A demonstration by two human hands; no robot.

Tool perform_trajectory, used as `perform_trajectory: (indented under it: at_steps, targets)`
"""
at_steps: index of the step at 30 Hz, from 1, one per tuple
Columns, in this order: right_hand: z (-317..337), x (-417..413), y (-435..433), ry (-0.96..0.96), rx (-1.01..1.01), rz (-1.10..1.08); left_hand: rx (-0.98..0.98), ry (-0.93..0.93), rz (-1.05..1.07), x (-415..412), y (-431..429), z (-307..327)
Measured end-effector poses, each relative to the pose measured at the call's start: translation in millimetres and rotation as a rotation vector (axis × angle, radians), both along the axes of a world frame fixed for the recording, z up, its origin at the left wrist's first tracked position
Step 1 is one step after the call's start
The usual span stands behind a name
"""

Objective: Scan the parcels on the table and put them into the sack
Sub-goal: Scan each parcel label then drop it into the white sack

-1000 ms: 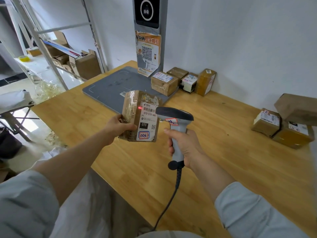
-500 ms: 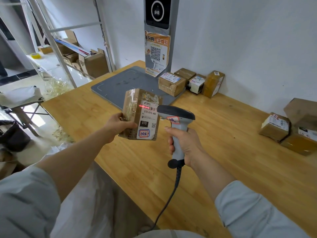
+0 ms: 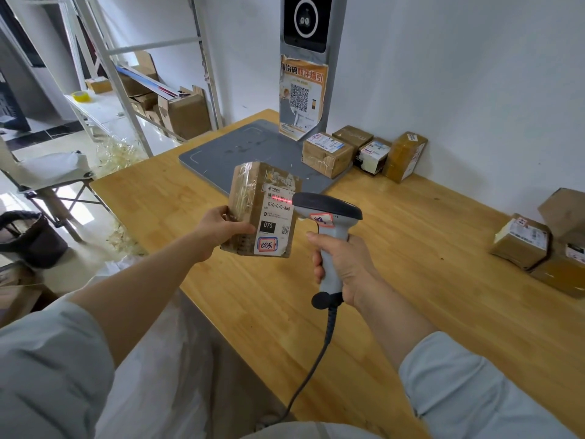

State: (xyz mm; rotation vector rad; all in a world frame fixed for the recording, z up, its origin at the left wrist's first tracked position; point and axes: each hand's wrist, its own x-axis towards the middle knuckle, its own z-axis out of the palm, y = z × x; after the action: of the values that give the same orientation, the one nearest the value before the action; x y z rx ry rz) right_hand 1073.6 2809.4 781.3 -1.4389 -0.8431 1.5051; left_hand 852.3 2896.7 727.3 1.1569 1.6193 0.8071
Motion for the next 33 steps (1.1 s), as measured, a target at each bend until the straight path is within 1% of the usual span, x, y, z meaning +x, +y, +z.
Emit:
perform_trajectory:
  at_steps: [6,10,13,17,21,25,28,31,33]
  targets:
    - [-1.8,-6.5,3.2,0.009,-0.008,0.034,-0.01,-0.005,0.033,-8.4,-3.2,0.5]
    - [-5.5,-18.7,8.2,0.018,-0.006,0.095,-0.01,-0.049,0.115,-32.9,-12.5,13.2]
    - [-10.7,-35.3,10.8,0.016,-0.015,0.165,0.017,-0.07,0.229,-70.1,-28.2,23.4]
    - [-23.0,-71.8,14.1,0.024,-0.056,0.261,0.045,-0.013,0.436,-133.5,-65.6,36.4]
    - [-40.3,-119.8,13.0,-0.017,-0.098,0.384,-0.006,0.011,0.631,-187.2,-116.3,46.1]
    - [-57.6,-167.8,10.2,-0.046,-0.15,0.481,-0.11,0.238,0.721,-222.4,-157.5,34.5]
    - [-69.9,-197.4,9.6,-0.088,-0.175,0.532,-0.228,0.429,0.742,-245.2,-180.1,16.5]
    - [-87.8,-225.4,14.0,-0.212,-0.156,0.577,-0.314,0.555,0.657,-258.8,-185.5,-3.5]
    - [-100.8,-247.5,19.5,-0.323,-0.124,0.606,-0.325,0.56,0.636,-263.0,-179.6,-12.4]
